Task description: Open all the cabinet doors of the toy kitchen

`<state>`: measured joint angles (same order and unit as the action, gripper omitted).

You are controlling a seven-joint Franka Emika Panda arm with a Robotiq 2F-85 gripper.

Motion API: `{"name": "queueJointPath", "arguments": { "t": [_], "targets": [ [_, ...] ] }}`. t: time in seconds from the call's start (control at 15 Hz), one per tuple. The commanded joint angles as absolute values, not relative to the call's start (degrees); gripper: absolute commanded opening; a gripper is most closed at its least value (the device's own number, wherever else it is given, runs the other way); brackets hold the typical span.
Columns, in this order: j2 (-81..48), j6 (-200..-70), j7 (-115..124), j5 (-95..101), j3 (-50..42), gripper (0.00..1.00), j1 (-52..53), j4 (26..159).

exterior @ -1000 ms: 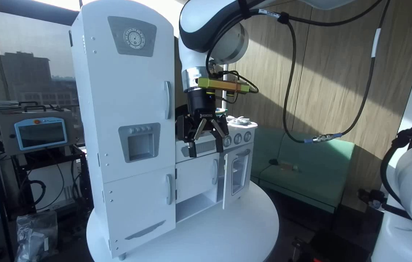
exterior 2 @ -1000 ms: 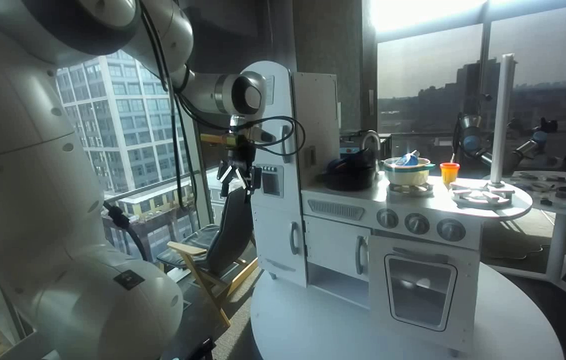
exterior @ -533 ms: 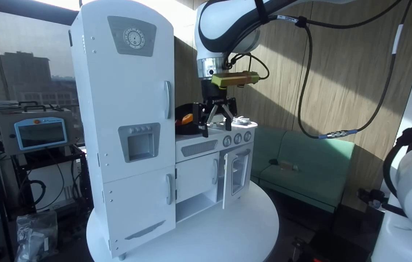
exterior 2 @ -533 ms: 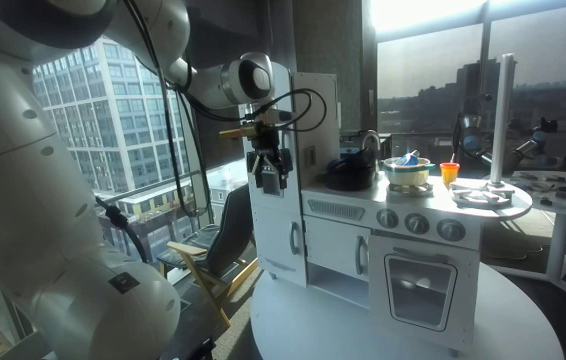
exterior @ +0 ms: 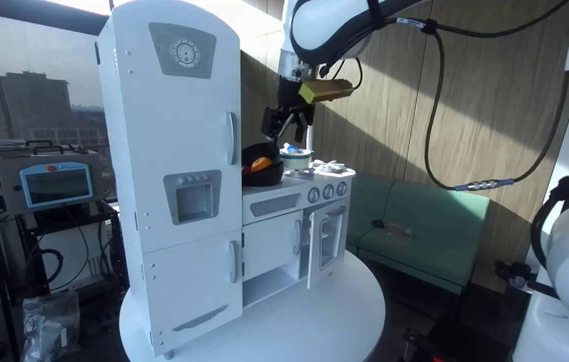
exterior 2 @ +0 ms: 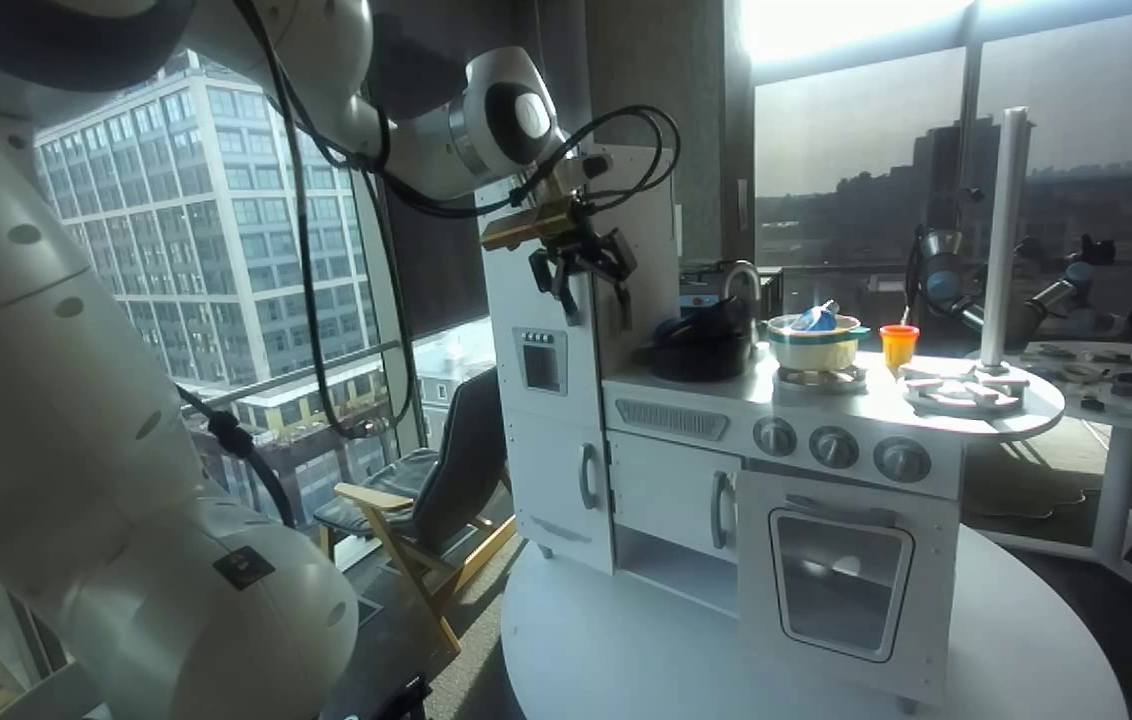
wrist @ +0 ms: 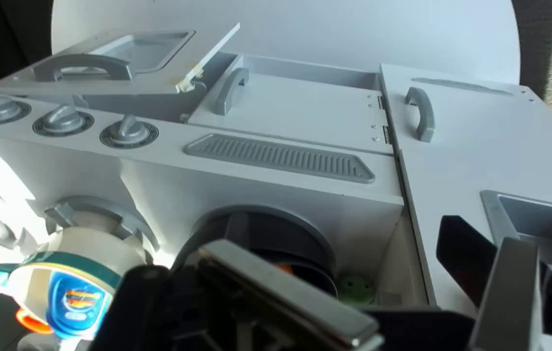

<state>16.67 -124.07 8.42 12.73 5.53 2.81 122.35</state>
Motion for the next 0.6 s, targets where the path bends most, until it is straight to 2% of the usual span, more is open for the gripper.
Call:
{"name": "queueJointPath", "arguments": {
  "t": [0.0,0.53],
  "targets": [
    [13.4,-132.9,1.6,14.5,4.6,1.0,2.6,118.5],
    [12.2,-155.1,-19.6,3.8,0.1,1.0,5.8,119.7]
  ]
}}
